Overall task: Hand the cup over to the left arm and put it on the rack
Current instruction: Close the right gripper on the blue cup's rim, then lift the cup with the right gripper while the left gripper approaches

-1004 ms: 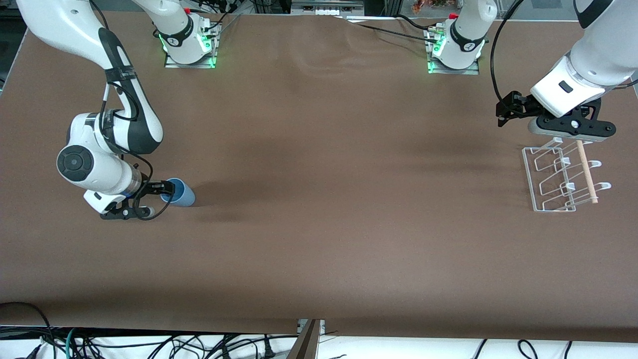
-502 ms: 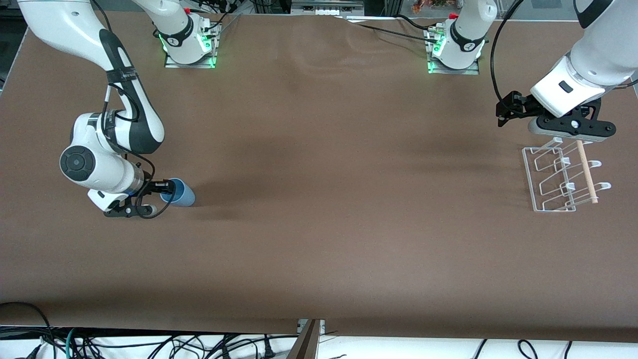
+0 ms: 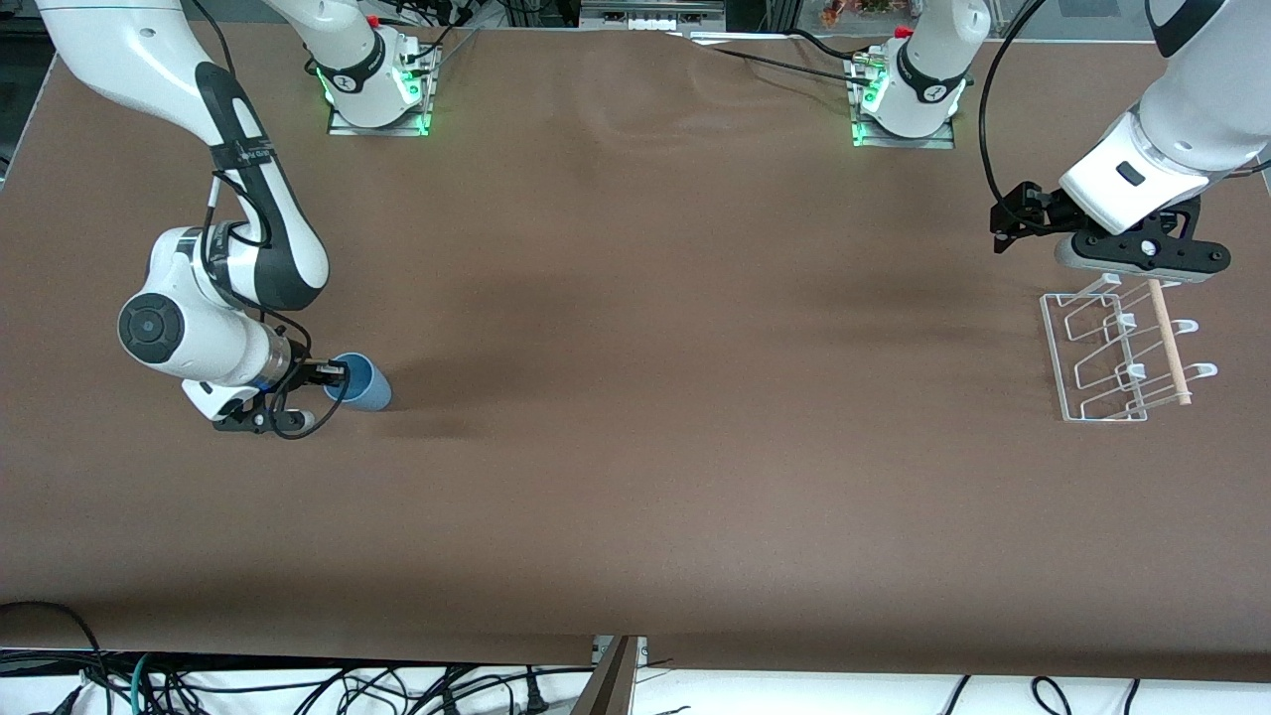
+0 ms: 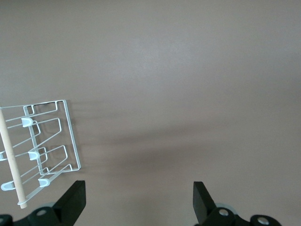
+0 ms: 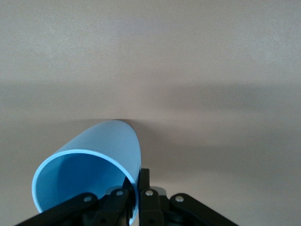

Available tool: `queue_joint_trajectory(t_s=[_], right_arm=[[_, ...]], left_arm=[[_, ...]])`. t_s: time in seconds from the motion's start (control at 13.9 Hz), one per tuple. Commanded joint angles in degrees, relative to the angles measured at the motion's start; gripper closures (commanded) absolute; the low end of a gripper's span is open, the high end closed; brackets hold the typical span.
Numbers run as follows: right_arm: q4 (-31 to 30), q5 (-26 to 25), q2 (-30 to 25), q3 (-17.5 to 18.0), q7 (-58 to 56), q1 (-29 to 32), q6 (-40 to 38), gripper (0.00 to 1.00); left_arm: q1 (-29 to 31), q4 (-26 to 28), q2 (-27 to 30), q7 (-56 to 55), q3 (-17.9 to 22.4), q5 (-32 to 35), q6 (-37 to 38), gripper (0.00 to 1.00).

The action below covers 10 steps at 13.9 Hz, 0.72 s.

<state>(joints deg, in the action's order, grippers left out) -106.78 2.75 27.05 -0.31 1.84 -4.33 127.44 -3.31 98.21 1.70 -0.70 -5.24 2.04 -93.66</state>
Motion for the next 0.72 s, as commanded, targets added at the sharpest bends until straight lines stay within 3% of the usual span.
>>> queue_joint_trajectory(t_s=[0.0, 0.22, 0.43, 0.65], right_arm=[[3.2, 1.4, 1.5, 0.5, -0.2, 0.0, 0.3, 1.0], [7.0, 7.9, 1.6, 2.7, -0.1, -0.3, -1.0, 1.0], [13.3, 10.6, 2.7, 6.4, 0.2, -0.8, -6.4, 1.0], [19.5, 18.5, 4.5, 8.3, 4.9, -2.7, -9.3, 1.0]], left_arm=[[0.1, -1.0, 0.0, -0.2, -0.1, -0.9, 1.0, 0.0], [0.1, -1.0, 0.0, -0.3, -0.1, -0.9, 1.0, 0.0], [0.1, -1.0, -0.4, -0.1, -0.3, -0.9, 1.0, 0.0], [-0.5, -1.1, -2.8, -0.1, -0.3, -4.2, 2.0, 0.0]])
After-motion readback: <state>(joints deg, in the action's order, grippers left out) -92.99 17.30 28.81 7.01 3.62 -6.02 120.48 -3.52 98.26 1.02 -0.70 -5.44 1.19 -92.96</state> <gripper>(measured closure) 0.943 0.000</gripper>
